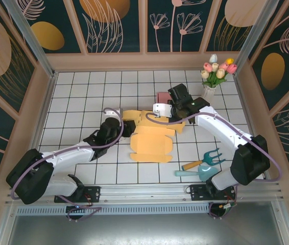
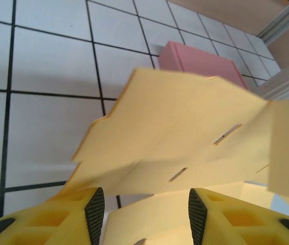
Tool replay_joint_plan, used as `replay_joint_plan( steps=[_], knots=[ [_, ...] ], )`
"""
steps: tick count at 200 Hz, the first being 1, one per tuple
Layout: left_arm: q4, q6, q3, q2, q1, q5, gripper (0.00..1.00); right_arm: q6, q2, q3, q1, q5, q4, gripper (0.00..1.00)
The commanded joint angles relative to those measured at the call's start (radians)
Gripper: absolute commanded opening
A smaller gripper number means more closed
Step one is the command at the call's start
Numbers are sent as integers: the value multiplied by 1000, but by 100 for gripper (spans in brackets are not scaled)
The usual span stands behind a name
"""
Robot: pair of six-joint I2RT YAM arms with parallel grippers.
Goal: Fold the paper box
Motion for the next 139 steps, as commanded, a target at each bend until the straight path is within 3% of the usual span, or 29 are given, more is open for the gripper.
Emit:
replay_joint_plan(
  steps=[1,79,114,139],
  knots=[
    [47,-25,-27,1,6,8,51,0,-41,-25,-1,20,41,0],
    [98,-33,15,157,8,5,64,11,-87,-32,-11,-22,64,0],
    [121,-46,37,188,8,41,59,21,-89,-34,-17,-30,70,0],
    [139,-61,52,183,8,89,48,31,-87,-39,-17,-24,92,0]
  ],
)
